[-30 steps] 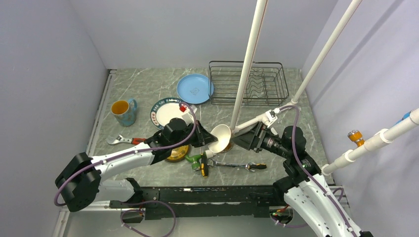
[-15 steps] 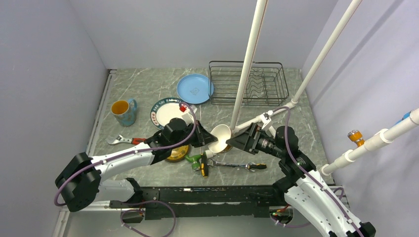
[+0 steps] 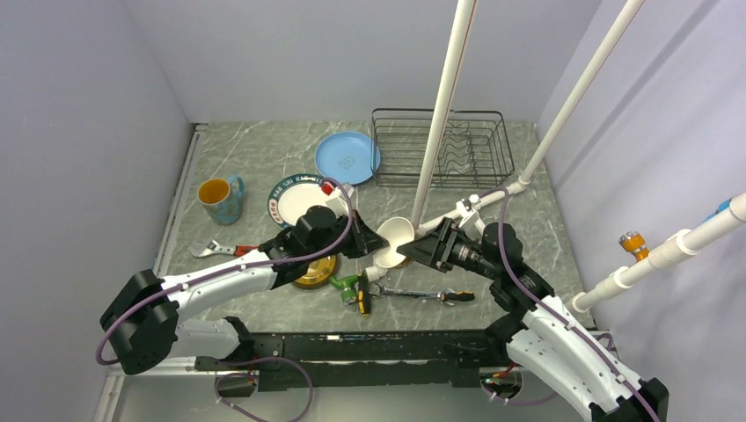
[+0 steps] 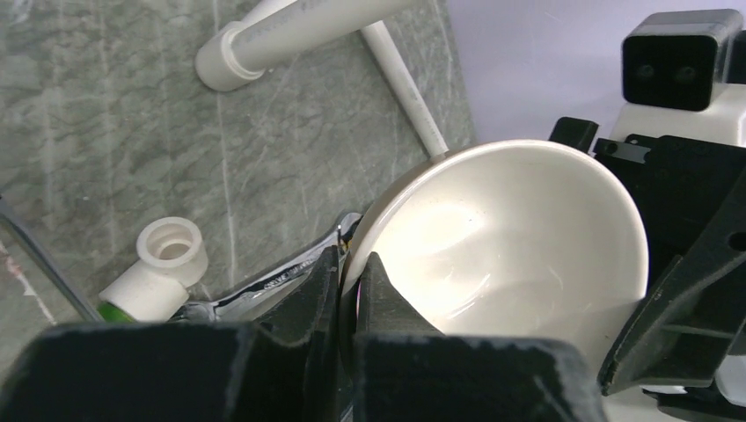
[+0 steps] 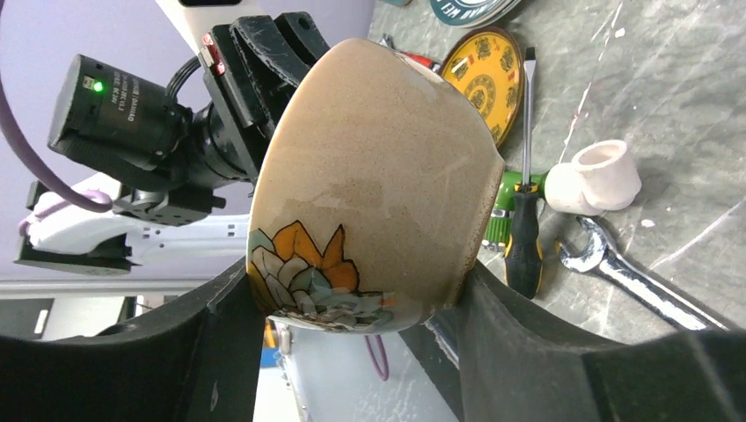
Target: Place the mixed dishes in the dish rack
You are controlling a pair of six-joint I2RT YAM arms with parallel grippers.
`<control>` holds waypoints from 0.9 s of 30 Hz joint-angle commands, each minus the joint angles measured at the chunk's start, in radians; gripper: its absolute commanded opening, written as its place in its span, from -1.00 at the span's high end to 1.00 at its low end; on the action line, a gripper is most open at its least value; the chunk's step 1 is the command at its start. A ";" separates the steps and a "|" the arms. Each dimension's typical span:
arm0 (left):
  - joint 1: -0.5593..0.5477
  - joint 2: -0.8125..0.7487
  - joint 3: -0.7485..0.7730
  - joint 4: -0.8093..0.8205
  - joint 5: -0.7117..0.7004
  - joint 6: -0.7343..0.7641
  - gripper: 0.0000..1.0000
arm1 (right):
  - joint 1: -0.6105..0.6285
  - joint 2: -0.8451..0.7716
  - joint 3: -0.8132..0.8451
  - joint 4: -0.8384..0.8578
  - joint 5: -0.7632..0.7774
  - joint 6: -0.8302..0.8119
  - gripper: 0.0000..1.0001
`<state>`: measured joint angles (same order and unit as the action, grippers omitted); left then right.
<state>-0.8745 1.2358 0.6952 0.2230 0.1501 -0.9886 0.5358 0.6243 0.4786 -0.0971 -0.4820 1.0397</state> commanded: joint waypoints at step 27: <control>-0.013 -0.284 0.327 -0.538 -0.358 0.503 -0.99 | 0.002 0.081 0.339 -0.564 0.801 -0.310 1.00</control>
<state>-0.8993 1.0119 0.8856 -0.1860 -0.1120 -0.7048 0.5514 0.6655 0.6842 -0.6064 0.0471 0.8734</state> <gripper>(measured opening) 0.993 0.702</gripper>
